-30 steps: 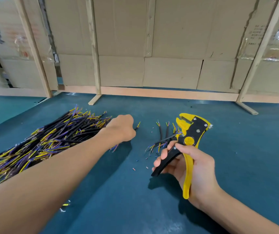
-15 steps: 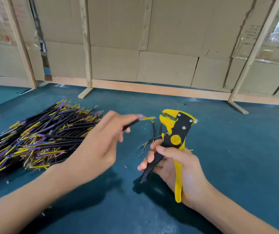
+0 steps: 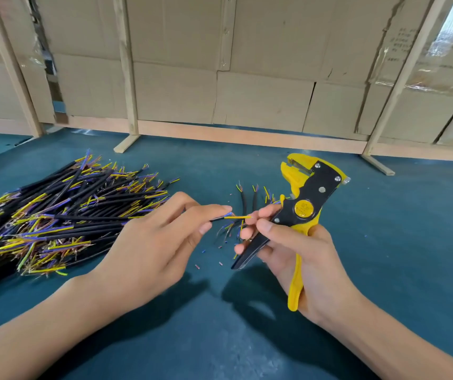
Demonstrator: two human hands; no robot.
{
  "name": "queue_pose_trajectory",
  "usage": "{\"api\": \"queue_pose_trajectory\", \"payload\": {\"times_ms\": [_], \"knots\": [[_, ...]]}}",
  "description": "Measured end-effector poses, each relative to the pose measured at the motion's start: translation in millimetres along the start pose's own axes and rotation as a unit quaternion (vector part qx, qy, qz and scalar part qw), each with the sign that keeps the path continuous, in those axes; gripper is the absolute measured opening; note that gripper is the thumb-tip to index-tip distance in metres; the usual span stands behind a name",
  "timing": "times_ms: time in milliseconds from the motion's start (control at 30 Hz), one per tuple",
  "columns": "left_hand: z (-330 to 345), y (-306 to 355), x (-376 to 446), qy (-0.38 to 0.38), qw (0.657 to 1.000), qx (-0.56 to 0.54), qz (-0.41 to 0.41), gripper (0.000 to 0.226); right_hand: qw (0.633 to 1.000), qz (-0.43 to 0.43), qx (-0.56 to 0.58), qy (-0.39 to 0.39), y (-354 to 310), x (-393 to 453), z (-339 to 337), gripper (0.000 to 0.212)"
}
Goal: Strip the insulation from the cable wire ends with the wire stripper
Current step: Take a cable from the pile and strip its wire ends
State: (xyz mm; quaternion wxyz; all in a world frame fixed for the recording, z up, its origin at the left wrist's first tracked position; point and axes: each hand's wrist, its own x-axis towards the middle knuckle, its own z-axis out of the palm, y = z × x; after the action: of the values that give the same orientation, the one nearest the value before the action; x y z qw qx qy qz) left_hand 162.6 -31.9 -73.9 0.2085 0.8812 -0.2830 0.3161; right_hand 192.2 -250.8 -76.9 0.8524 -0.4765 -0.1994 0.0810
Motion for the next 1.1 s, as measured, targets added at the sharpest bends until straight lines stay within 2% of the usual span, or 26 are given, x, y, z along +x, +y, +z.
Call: {"api": "queue_pose_trajectory", "payload": {"times_ms": [300,467,567,700,900,967,1100], "knots": [[3,3,0,-0.011,0.999,-0.038,-0.005,0.033,0.997,-0.029,-0.052,0.044,0,3,-4,0.013],[-5,-6,2,-0.012,0.988,-0.122,-0.091,0.012,0.996,-0.039,-0.013,0.085,-7,8,-7,0.015],[-9,-13,2,-0.063,0.967,-0.182,-0.166,0.005,0.992,-0.048,0.011,0.114,-17,13,-10,0.017],[-8,-15,2,-0.162,0.942,-0.202,-0.216,0.008,0.989,-0.053,0.019,0.138,-28,17,-12,0.016],[-3,-8,3,-0.186,0.913,-0.276,-0.237,0.007,0.991,-0.048,0.019,0.122,-33,17,-13,0.008],[-5,-8,4,-0.172,0.881,-0.347,-0.271,0.010,0.991,-0.042,0.016,0.129,-33,17,-14,0.010],[-3,-7,7,-0.094,0.726,-0.570,-0.372,0.014,0.993,-0.010,-0.001,0.114,-25,15,-12,0.012]]}}
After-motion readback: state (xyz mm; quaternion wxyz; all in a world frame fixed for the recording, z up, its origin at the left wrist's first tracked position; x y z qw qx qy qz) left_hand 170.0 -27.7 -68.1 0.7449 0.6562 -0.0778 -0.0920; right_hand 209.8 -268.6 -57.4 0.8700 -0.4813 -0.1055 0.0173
